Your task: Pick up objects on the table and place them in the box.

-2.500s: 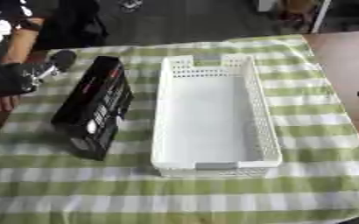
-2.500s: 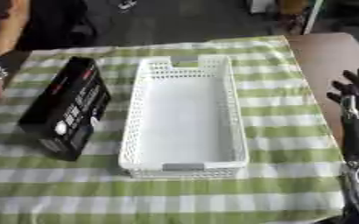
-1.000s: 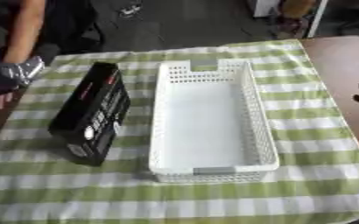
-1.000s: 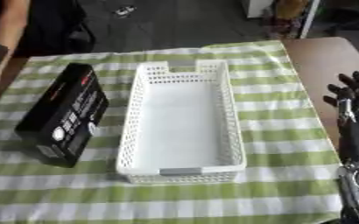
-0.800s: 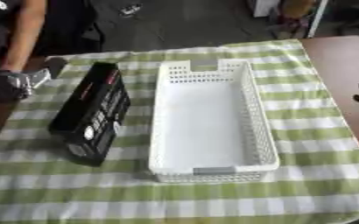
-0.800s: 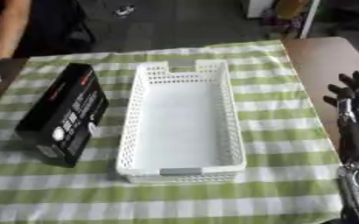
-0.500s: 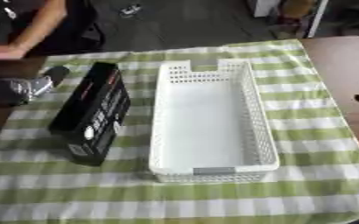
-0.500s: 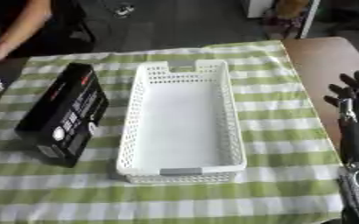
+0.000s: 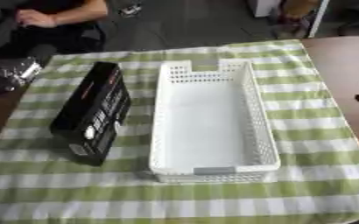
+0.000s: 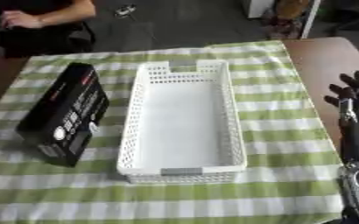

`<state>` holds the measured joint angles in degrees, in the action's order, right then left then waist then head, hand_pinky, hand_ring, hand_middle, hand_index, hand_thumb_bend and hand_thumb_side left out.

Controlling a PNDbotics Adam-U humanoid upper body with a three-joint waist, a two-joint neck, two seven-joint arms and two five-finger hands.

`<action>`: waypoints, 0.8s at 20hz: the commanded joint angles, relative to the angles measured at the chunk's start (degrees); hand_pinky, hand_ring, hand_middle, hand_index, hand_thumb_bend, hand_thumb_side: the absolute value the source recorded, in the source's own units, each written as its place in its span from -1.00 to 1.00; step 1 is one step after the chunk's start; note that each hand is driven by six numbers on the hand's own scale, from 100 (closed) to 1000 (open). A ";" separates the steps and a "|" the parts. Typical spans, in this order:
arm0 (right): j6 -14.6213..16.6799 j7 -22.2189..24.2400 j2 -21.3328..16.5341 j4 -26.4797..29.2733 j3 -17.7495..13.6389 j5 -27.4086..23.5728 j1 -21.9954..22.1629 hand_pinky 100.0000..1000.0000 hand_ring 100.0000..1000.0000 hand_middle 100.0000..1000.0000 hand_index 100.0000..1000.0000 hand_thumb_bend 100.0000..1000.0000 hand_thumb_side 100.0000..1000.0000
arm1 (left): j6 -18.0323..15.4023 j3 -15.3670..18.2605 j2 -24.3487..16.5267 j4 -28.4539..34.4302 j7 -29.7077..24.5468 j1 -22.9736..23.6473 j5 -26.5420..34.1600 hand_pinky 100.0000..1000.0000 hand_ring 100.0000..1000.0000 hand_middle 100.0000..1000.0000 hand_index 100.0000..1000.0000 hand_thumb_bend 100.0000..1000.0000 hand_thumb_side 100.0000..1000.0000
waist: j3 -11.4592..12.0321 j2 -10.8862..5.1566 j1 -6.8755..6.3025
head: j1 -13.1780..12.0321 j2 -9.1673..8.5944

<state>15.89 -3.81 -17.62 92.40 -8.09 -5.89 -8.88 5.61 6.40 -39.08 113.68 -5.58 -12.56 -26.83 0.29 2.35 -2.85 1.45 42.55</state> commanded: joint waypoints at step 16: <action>-0.01 -0.04 -0.50 0.44 -0.36 0.08 -0.36 0.51 0.64 0.74 1.00 -1.00 0.12 | 1.13 2.31 4.91 0.91 12.94 4.24 5.05 0.56 0.72 0.79 0.87 0.17 0.49 | -0.12 -0.39 -0.05 | 0.52 -2.34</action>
<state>15.89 -3.81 -17.61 92.39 -8.11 -5.89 -8.88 7.05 7.64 -34.00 113.68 6.02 -7.96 -22.24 0.20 2.38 -2.90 1.55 41.02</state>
